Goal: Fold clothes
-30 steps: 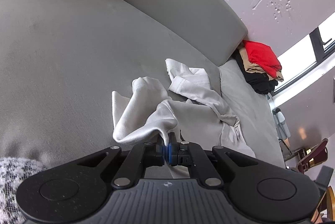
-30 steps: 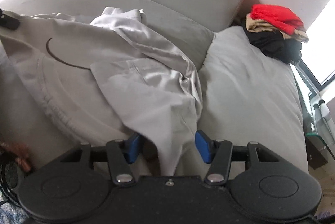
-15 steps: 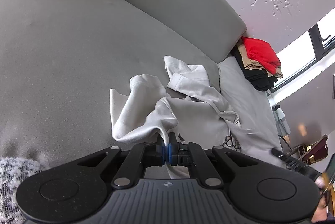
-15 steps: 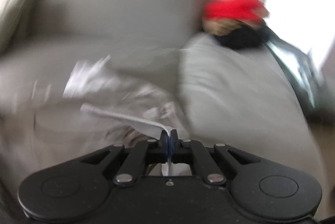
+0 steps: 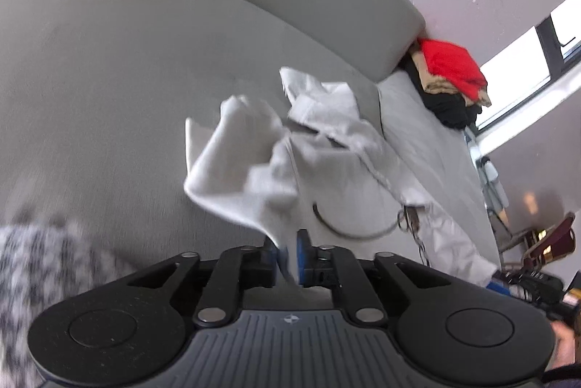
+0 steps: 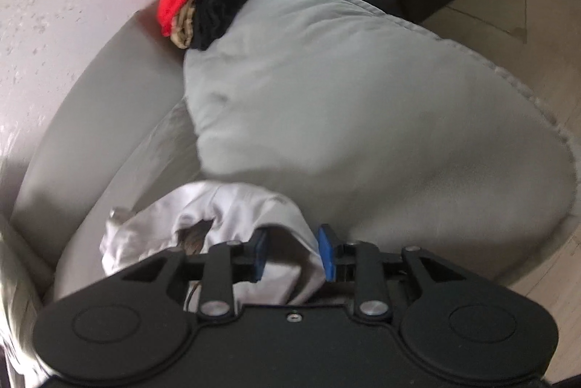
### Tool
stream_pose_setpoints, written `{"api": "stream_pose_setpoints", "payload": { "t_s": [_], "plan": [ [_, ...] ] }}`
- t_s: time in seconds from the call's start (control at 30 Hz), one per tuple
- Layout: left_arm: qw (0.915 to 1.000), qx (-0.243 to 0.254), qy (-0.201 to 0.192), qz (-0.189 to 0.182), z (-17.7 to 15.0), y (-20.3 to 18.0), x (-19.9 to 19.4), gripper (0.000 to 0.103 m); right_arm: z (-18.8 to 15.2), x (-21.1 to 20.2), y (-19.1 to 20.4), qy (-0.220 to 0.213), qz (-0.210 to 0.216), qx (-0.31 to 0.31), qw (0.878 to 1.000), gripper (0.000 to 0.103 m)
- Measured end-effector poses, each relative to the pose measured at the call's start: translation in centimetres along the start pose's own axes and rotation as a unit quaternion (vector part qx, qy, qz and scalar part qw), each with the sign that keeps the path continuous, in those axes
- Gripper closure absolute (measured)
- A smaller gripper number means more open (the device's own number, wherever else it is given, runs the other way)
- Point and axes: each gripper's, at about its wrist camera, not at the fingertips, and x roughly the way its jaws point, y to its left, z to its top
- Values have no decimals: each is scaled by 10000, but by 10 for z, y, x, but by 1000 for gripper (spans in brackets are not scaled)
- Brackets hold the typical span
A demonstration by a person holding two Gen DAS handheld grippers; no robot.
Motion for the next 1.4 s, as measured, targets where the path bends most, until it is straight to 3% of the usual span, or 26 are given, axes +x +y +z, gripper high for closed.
{"api": "stream_pose_setpoints", "payload": {
  "t_s": [0.13,0.23,0.33,0.4,0.6,0.7,0.8,0.83,0.9,1.0,1.1,1.2,1.3,1.4],
  "plan": [
    [9987,491,-25,-128,-17,-14,-32,93,-13,-31,25,-40,353,-578,9977,74],
    [9960,769,-228,-400,-13,-32,-43,92,-22,-24,47,270,681,-928,9930,72],
    [9929,1122,-298,-242,4,-64,-17,82,-33,12,76,581,734,-1262,9876,72],
    [9906,1351,-207,-4,14,-81,12,82,-35,37,90,679,601,-1303,9873,72],
    [9888,1167,928,55,14,-78,88,83,-39,87,99,1144,144,-1458,9826,72],
    [9794,1505,1336,-180,-10,-82,74,83,-50,87,84,1803,135,-1425,9732,72],
    [9686,1866,1560,-513,-35,-83,35,83,-58,50,73,2329,405,-1429,9611,72],
    [9684,1941,1485,-494,-40,-81,21,83,-58,37,68,2326,488,-1446,9605,72],
    [9767,1715,1235,-373,-40,-71,3,83,-54,10,58,2022,622,-1374,9677,72],
    [9893,1250,759,20,-35,-56,-13,81,-36,-17,44,1122,757,-1076,9849,62],
    [9947,798,403,514,-30,-44,-17,81,-20,-21,29,192,399,-802,9958,58],
    [9947,635,314,751,-31,-41,-14,81,-11,-12,8,0,147,-498,9986,60],
    [9944,649,300,777,-35,-40,-11,72,-11,-9,-2,-165,-222,-760,9967,62],
    [9945,606,283,805,-40,-38,-5,72,-13,-1,-12,-32,-320,-1075,9937,66]
  ]
}}
